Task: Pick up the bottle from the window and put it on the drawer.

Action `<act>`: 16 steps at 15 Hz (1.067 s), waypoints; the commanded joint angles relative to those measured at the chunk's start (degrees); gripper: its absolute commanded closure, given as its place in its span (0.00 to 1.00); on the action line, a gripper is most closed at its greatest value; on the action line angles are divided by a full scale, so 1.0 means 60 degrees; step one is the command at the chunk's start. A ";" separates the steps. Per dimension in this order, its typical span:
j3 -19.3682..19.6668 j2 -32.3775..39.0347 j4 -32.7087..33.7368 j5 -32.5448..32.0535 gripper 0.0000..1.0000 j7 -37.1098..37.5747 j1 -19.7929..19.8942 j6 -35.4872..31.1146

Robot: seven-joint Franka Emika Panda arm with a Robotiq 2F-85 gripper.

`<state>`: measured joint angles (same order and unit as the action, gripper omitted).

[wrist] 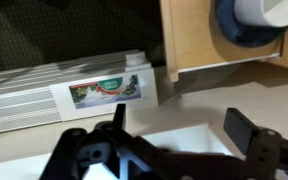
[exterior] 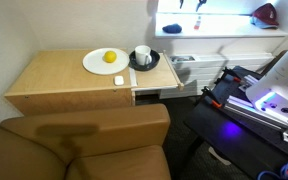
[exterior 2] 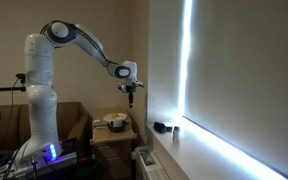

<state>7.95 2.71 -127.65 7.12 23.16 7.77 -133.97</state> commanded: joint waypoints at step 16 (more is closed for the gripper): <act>0.2087 0.4814 0.5738 -0.0382 0.00 0.2619 0.1695 0.1797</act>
<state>20.69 31.62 -93.37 4.97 38.93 17.77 -123.32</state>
